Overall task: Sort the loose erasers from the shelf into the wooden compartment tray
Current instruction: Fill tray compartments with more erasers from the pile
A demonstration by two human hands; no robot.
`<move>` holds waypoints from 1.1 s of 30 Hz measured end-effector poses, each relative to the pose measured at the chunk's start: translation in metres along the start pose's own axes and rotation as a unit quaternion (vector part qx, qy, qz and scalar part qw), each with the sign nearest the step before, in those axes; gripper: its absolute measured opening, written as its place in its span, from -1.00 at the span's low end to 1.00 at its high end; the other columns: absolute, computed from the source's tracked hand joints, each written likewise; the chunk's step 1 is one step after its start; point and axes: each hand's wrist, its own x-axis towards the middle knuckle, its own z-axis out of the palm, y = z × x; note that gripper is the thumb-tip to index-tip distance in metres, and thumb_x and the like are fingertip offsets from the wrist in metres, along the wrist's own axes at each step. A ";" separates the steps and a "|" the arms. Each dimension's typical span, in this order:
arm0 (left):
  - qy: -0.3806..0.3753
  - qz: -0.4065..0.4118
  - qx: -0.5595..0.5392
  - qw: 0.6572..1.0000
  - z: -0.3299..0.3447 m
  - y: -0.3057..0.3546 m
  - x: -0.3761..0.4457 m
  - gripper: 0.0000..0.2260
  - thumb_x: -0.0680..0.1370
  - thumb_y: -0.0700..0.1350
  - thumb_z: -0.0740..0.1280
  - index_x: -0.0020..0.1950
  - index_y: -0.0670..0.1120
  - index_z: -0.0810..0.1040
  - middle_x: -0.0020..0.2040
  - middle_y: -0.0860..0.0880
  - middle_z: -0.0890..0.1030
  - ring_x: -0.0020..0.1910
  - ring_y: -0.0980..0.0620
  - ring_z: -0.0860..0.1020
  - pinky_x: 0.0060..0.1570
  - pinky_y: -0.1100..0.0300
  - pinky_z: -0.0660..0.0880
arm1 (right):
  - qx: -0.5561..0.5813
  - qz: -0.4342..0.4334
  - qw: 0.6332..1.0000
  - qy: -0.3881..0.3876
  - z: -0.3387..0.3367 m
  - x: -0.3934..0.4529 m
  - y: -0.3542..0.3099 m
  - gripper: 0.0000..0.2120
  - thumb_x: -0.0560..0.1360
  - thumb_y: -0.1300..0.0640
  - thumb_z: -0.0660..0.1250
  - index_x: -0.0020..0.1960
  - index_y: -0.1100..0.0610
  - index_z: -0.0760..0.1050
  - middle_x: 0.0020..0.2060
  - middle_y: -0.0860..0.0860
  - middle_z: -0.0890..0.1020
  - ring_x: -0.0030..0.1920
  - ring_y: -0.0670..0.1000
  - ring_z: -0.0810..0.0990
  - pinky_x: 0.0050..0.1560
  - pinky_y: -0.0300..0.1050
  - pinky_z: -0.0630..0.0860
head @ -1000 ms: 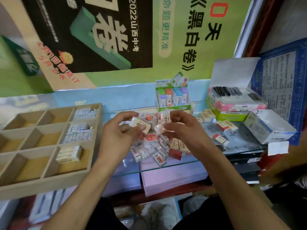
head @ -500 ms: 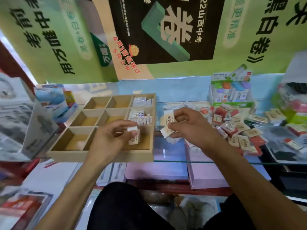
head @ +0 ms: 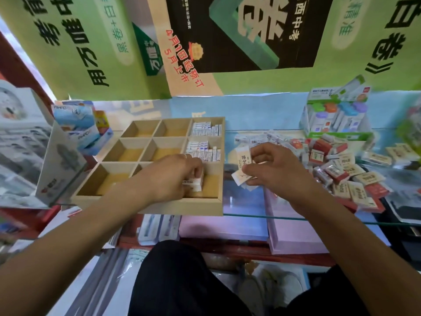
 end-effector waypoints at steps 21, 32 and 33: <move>0.252 -0.120 -0.515 0.811 0.015 0.053 -0.020 -0.79 0.42 -0.30 0.50 -0.06 -0.04 0.61 -0.23 -0.08 0.60 -0.34 0.12 0.51 -0.26 0.21 0.53 | 0.252 0.042 0.965 -0.063 0.020 -0.010 -0.004 -0.75 0.53 0.34 0.32 0.18 0.35 0.41 0.01 0.25 0.66 -0.02 0.18 0.69 -0.04 -0.04 0.65; 0.117 -0.030 -0.206 0.971 -0.008 0.006 -0.034 -0.68 0.37 -0.30 0.52 -0.07 0.09 0.59 -0.14 0.06 0.64 -0.23 0.18 0.57 -0.18 0.50 0.40 | 0.122 0.058 0.989 -0.065 0.028 -0.015 -0.006 -0.89 0.54 0.30 0.32 -0.05 0.17 0.39 -0.05 0.24 0.65 -0.19 0.10 0.69 -0.16 -0.15 0.63; 0.093 -0.020 -0.172 0.981 -0.008 0.005 -0.030 -0.73 0.38 -0.27 0.52 -0.07 0.06 0.62 -0.13 0.09 0.64 -0.24 0.22 0.56 -0.19 0.54 0.37 | 0.109 0.057 0.990 -0.066 0.029 -0.015 -0.006 -0.89 0.54 0.30 0.32 -0.05 0.16 0.40 -0.07 0.21 0.66 -0.20 0.09 0.69 -0.14 -0.13 0.63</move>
